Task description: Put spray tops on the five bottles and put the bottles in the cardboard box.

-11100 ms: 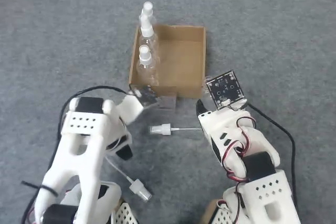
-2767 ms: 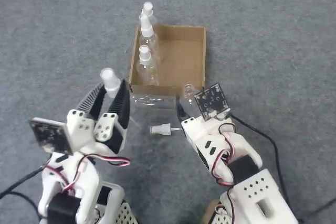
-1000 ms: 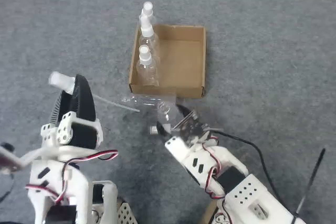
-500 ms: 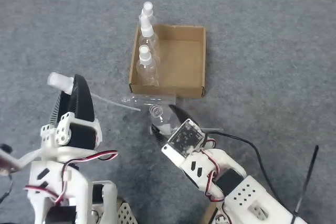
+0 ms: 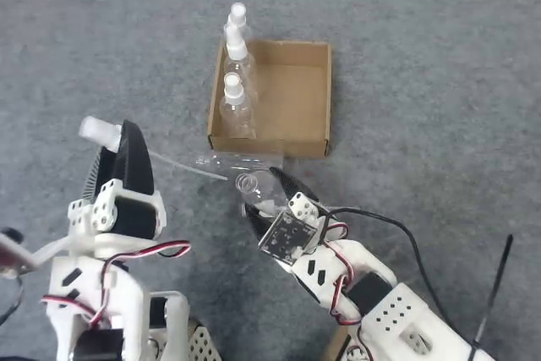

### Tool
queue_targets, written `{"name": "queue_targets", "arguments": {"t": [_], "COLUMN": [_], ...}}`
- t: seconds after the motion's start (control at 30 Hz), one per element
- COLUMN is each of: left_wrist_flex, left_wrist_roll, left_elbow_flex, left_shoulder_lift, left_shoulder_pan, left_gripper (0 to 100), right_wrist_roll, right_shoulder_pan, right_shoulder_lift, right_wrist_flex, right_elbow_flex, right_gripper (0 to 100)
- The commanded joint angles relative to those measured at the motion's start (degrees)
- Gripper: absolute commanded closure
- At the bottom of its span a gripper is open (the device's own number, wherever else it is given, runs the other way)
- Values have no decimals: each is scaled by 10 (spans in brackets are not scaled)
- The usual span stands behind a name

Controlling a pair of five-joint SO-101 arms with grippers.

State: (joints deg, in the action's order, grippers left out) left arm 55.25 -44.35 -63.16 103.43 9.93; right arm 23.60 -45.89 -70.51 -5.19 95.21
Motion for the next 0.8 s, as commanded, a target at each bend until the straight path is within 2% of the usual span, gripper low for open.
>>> {"name": "queue_targets", "arguments": {"t": [0.0,0.17,0.5,0.77], "left_wrist_flex": [-28,-57,-53,-56], "left_wrist_roll": [17,27,27,61], "left_elbow_flex": [-14,-39,-39,-54], "left_shoulder_lift": [10,10,10,10], "left_shoulder_pan": [-40,-54,-55,-108], "left_gripper": [990,990,990,990], "right_wrist_roll": [15,16,16,12], "right_shoulder_pan": [-4,-4,-4,-4], "right_shoulder_lift": [-15,-15,-15,-15], "right_wrist_flex": [15,26,32,32], "right_elbow_flex": [2,11,12,12], "right_gripper": [865,865,865,865]}}
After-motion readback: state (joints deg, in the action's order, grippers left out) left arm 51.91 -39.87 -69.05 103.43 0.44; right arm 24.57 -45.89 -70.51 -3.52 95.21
